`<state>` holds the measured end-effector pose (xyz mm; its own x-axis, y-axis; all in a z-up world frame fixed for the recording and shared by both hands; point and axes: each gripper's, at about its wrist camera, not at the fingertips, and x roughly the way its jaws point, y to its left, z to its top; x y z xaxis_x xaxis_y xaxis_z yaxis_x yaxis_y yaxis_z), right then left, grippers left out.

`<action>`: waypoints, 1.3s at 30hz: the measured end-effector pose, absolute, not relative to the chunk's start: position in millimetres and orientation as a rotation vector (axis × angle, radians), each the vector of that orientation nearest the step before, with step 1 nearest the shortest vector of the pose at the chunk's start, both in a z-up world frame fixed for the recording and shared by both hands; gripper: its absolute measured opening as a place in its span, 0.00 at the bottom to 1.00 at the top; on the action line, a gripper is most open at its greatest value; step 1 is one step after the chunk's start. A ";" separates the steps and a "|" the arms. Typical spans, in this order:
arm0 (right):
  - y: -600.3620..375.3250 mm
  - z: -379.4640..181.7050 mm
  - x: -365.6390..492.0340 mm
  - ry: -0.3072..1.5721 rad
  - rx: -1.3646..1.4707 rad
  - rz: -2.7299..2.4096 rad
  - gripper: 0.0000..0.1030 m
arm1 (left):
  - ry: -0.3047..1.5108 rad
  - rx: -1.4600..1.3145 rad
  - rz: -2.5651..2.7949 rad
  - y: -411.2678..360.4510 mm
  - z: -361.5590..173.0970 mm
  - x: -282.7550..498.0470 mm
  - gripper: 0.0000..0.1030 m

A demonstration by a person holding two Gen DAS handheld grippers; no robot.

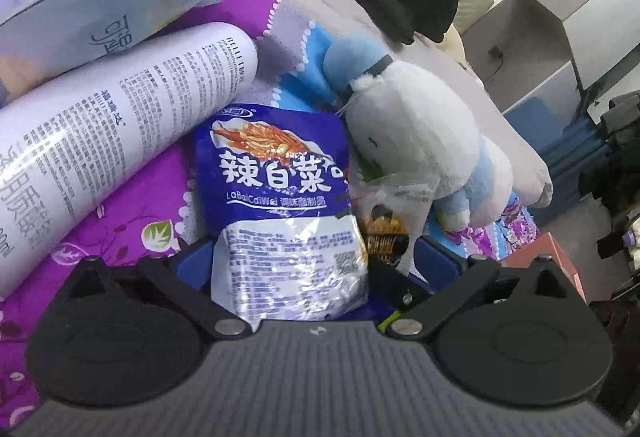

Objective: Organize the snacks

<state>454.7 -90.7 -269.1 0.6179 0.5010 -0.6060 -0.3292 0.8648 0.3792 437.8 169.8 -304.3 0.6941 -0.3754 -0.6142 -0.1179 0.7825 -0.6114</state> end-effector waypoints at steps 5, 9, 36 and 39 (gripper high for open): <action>-91.2 -264.3 445.4 0.772 0.249 0.487 0.32 | 0.844 -0.535 -0.107 162.4 -297.0 434.1 0.74; -88.3 -262.9 436.2 0.759 0.224 0.449 0.25 | 0.828 -0.502 -0.078 166.6 -296.7 422.6 0.49; -120.7 -209.4 277.8 0.718 0.043 0.362 0.18 | 0.744 -0.612 -0.068 179.3 -234.6 240.1 0.16; -126.4 -200.4 257.2 0.707 0.011 0.359 0.18 | 0.756 -0.640 -0.082 181.3 -232.8 217.7 0.16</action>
